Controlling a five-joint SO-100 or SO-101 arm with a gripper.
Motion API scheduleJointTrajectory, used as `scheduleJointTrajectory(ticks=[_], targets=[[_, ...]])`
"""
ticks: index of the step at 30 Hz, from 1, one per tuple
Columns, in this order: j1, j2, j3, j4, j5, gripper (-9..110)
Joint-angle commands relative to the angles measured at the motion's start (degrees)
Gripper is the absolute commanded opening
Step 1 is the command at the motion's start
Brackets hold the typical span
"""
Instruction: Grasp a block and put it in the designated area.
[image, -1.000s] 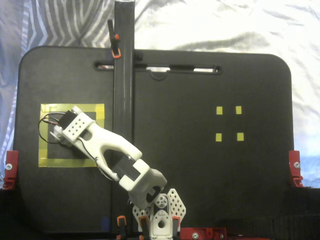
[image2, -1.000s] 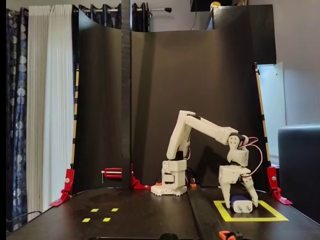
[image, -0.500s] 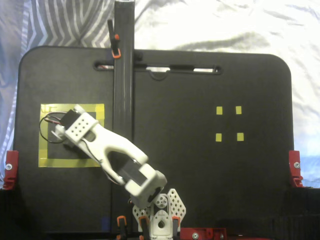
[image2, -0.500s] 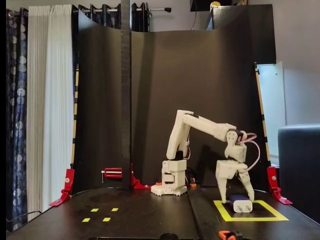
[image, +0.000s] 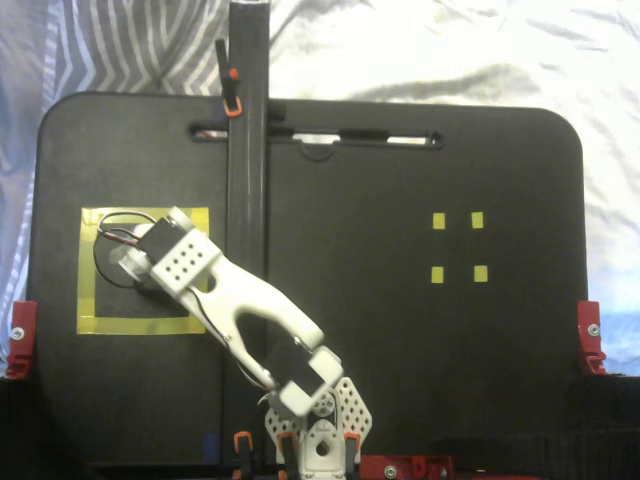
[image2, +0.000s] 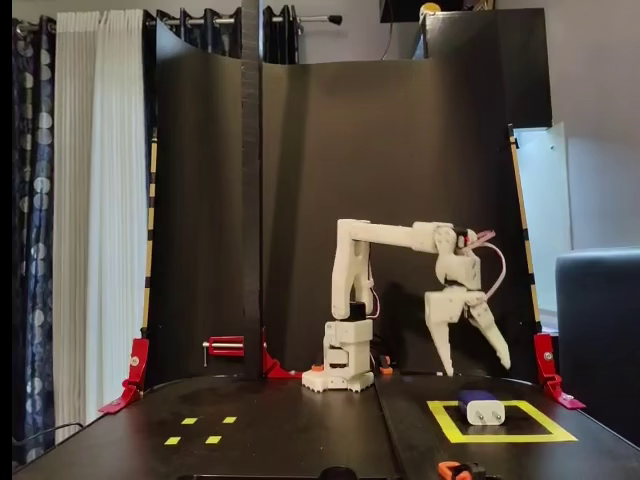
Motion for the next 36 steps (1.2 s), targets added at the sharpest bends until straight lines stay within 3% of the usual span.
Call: scheduleJointTrajectory(ticks=[1,14,36], targets=[[0.88,3.69,-1.14,-0.26,-0.35,34],[8.79,11.69,-1.14,-0.53,-0.79,1],[36.30,29.36,2.64,-17.05,0.97,0]])
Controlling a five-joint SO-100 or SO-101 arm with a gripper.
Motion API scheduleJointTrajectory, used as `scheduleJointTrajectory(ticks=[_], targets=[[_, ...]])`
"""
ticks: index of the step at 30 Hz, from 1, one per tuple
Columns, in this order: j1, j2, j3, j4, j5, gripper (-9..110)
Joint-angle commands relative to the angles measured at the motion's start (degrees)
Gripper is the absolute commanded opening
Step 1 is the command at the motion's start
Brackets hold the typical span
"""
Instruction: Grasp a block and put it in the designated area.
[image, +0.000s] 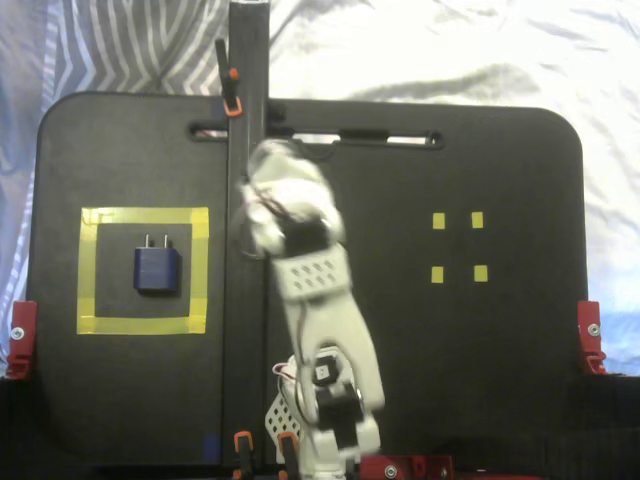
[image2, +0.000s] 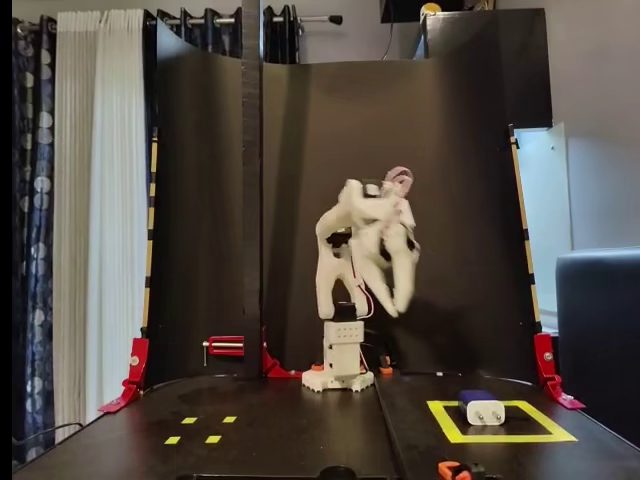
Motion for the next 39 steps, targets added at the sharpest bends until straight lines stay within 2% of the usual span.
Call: scheduleJointTrajectory(ticks=[1,20,39], targets=[[2.46,5.62,2.99,-4.57,1.14,0],[5.98,30.06,34.10,-32.34,15.91,0],[7.56,51.59,61.96,-45.53,37.62,0]])
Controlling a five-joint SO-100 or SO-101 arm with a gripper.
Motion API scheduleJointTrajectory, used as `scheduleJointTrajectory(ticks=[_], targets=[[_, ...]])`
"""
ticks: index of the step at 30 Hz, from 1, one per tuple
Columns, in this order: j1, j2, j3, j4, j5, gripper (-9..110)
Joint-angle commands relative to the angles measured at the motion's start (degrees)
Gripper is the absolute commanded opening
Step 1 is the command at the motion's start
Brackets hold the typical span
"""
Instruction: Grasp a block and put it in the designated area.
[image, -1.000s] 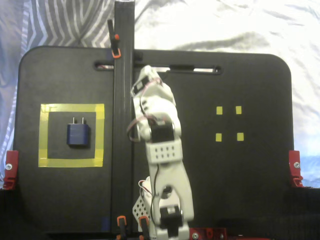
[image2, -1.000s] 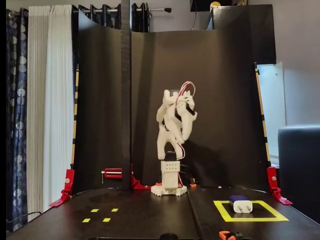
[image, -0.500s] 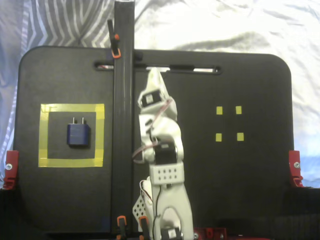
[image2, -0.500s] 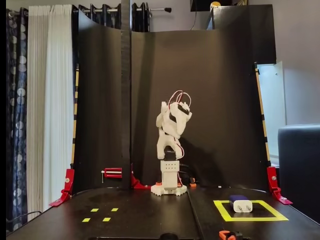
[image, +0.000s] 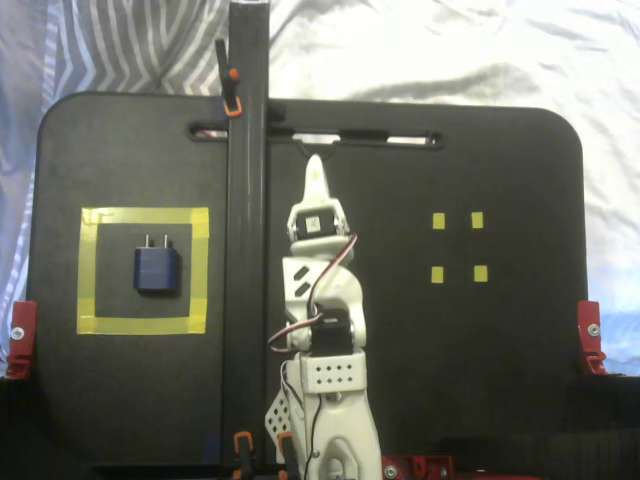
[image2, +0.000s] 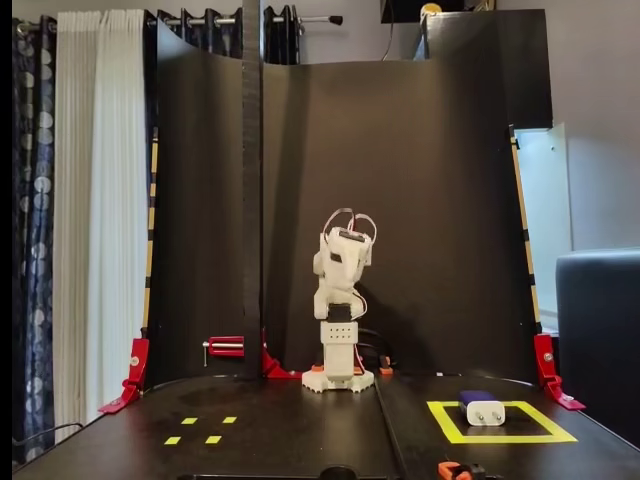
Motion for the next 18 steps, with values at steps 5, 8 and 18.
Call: scheduleJointTrajectory(ticks=[5,8,18], targets=[[0.00,8.00,10.20,-4.48,4.48,0],[-0.53,11.43,14.68,-5.45,4.57,0],[-0.35,15.03,23.20,-9.05,4.04,0]])
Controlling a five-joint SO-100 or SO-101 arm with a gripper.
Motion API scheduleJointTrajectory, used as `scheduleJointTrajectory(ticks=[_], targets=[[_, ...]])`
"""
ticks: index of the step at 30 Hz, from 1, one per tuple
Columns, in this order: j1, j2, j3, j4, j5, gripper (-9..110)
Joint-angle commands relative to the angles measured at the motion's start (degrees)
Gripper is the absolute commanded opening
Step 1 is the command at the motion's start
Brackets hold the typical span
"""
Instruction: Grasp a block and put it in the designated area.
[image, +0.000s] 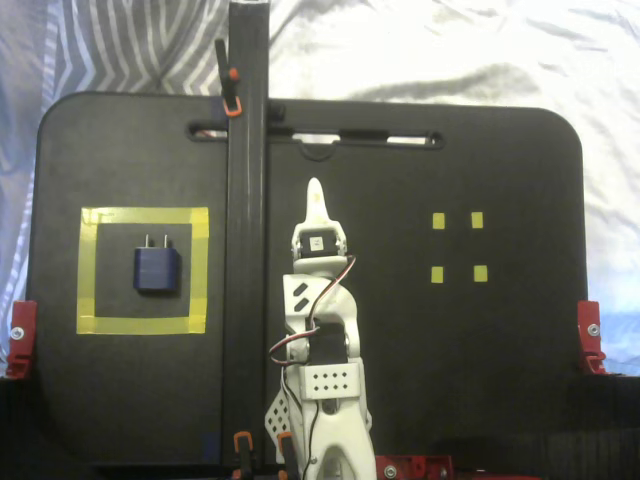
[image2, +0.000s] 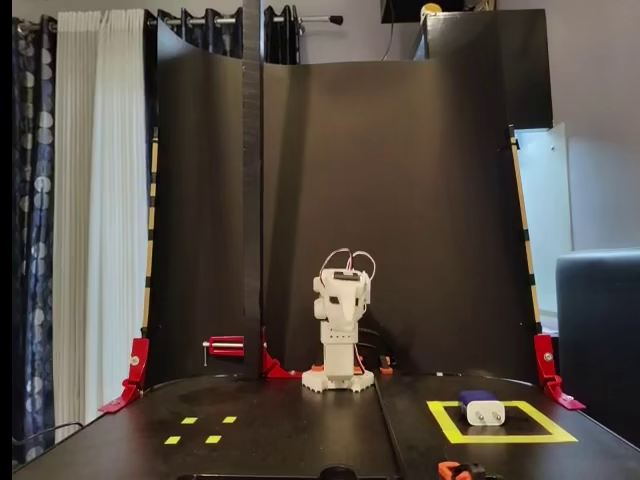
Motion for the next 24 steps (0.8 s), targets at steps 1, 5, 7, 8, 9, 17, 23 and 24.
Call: scheduleJointTrajectory(ticks=[1,5,7,8,9,17,23,24], targets=[[-0.09,2.55,1.41,-0.09,-0.35,0],[-0.53,3.87,1.41,3.25,-0.44,0],[-0.79,4.22,1.41,5.27,-0.44,0],[-0.88,4.39,1.41,6.42,-0.44,0],[-0.88,4.66,1.41,7.47,-0.44,0],[-0.97,7.12,1.49,15.73,-0.44,0],[-1.05,8.09,1.49,19.78,-0.44,0],[-1.05,8.26,1.49,20.39,-0.44,0]])
